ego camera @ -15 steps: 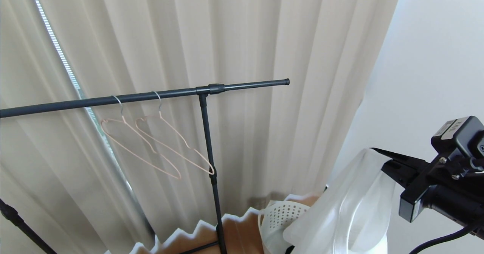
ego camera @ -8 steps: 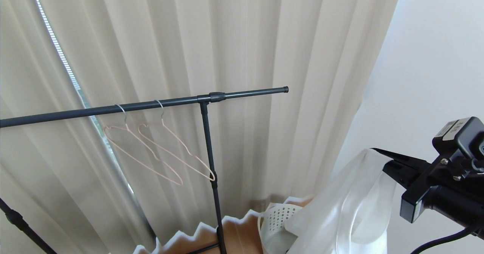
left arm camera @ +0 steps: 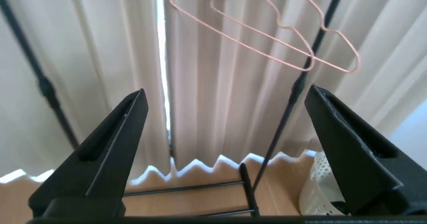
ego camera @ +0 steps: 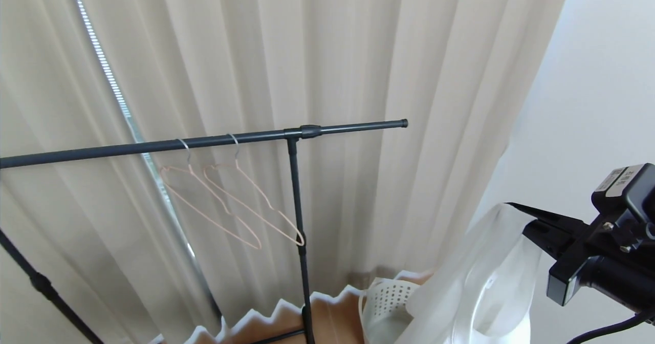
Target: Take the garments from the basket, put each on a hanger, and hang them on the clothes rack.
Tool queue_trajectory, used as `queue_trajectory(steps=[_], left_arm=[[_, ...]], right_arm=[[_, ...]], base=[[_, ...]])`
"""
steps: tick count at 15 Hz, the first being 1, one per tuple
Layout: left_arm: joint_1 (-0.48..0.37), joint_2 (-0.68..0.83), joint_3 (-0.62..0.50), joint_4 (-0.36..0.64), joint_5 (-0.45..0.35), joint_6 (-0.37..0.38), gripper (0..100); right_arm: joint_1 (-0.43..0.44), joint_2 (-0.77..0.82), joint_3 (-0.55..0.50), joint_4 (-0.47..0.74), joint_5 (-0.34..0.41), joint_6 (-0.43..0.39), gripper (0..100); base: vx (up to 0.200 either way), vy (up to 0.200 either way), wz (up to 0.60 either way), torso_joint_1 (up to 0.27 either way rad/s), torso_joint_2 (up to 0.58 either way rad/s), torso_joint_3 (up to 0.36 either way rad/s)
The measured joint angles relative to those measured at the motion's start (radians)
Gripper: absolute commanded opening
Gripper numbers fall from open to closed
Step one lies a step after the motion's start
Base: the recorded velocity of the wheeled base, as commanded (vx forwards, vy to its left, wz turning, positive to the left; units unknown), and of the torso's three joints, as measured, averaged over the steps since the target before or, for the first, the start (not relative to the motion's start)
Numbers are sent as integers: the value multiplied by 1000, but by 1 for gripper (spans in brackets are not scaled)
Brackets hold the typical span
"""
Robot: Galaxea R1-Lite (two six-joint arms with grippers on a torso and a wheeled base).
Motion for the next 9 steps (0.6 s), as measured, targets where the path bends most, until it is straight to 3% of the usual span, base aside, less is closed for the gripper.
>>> queue_trajectory(steps=[4,5,9], left_arm=[[0,0,0,0,1,0,100],[0,0,0,0,1,0,100],[1,0,0,0,0,0,100]], right_arm=[[0,-3,1,-1,0,0,0],[0,-4,1,-2,1,0,0],[0,-11,1,-4,0,0,0]], base=[[0,0,600,10,0,-1],[0,0,0,0,0,0],[-200,200,0,4,0,-1]])
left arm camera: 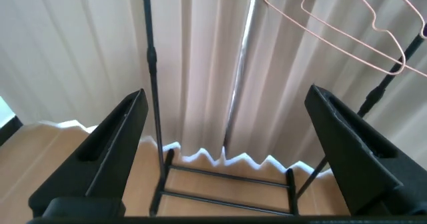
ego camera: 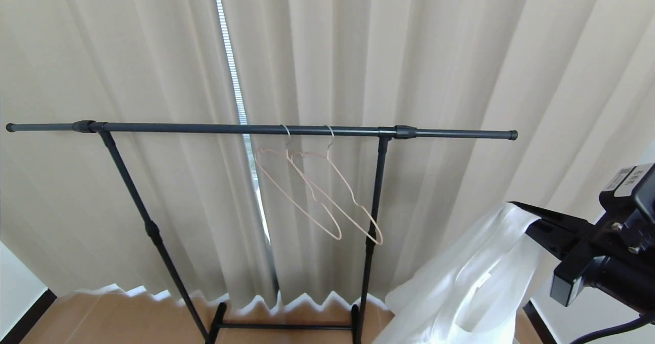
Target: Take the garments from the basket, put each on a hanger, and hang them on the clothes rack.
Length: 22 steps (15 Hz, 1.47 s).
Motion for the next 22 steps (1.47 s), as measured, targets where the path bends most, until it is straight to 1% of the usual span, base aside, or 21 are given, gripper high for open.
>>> queue_trajectory(steps=[2,14,17,20,22], left_arm=[[-1,0,0,0,-1,0,100],[-1,0,-1,1,0,1,100],[-1,0,-1,-1,0,1,100],[0,0,-1,0,0,1,100],[-1,0,-1,0,0,1,100]], right_arm=[[1,-3,0,1,0,0,0],[0,-16,0,1,0,0,0],[0,-18,3,2,0,-3,0],[1,-18,12,6,2,-37,0],[2,-19,15,5,3,-38,0]], base=[[-200,200,0,0,0,2],[0,200,0,4,2,2],[0,0,0,0,0,0],[0,0,0,0,0,0],[0,0,-600,2,2,2]])
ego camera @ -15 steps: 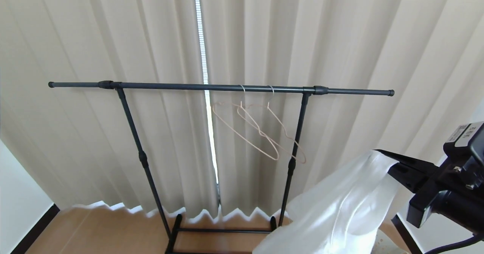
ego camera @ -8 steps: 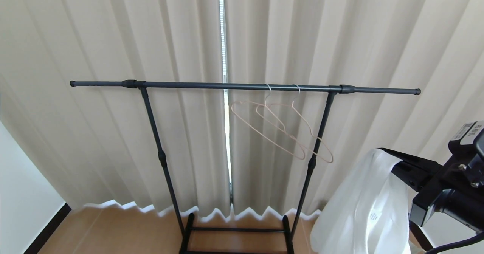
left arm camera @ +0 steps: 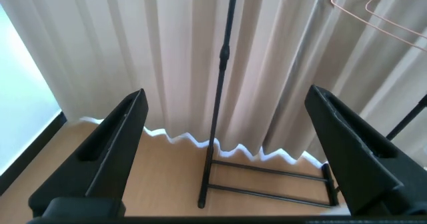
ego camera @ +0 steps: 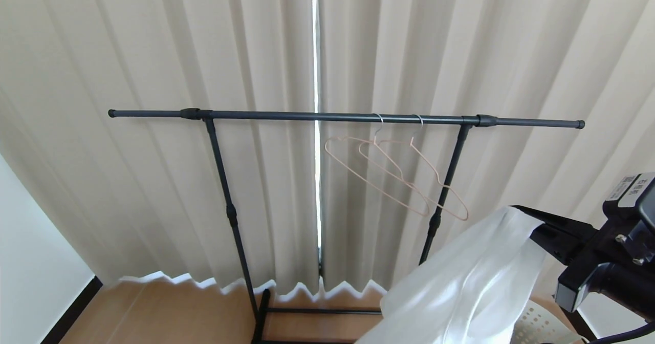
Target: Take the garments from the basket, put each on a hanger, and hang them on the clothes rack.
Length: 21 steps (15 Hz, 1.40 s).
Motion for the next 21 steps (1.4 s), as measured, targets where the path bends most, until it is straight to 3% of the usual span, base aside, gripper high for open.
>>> queue_trajectory(steps=[13,17,21], left_arm=[[-5,12,-1,6,-10,10,100],[-9,133,-12,4,-23,187,100],[-36,401,-103,-69,-166,228,100]], right_arm=[[11,-16,36,5,-27,-37,0],[37,-6,23,9,-87,-36,0],[69,31,-3,8,-91,5,0]], base=[[0,0,0,0,0,0],[0,0,0,0,0,0],[0,0,0,0,0,0]])
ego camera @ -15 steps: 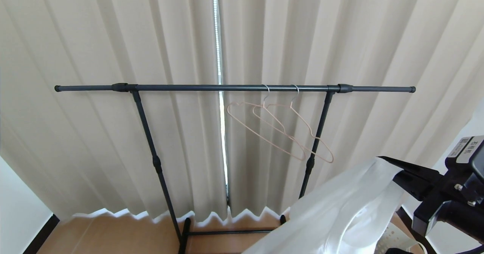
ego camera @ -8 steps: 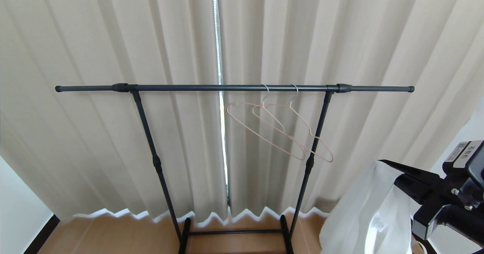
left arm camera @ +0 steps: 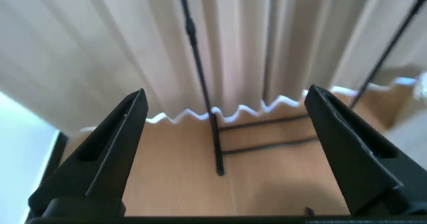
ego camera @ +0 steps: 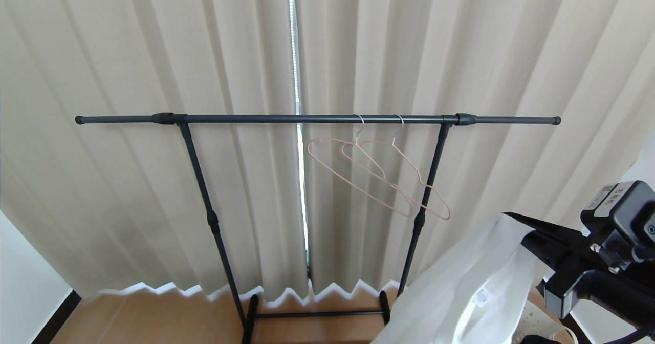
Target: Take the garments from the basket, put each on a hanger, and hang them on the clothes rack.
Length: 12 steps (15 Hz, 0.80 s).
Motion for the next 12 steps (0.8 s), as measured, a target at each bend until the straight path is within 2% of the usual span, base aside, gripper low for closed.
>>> queue_trajectory(steps=[2,5,7,8,10,12], left_arm=[[-70,142,-64,-25,-42,-39,100],[-312,370,-193,-79,-60,-256,100],[-429,539,-279,-144,-63,-353,100],[-472,612,-309,-193,-66,-380,100],[-531,753,-350,-291,-70,-400,100],[-580,880,-370,-362,-70,-403,100]], right_arm=[[33,40,-37,1,-3,89,0],[57,161,-143,2,-5,164,0],[63,273,-249,1,-6,181,0],[68,326,-299,-1,-6,196,0],[98,426,-380,0,-25,284,0],[117,506,-454,-1,-110,336,0]], base=[[0,0,0,0,0,0],[0,0,0,0,0,0],[0,0,0,0,0,0],[0,0,0,0,0,0],[0,0,0,0,0,0],[0,0,0,0,0,0]])
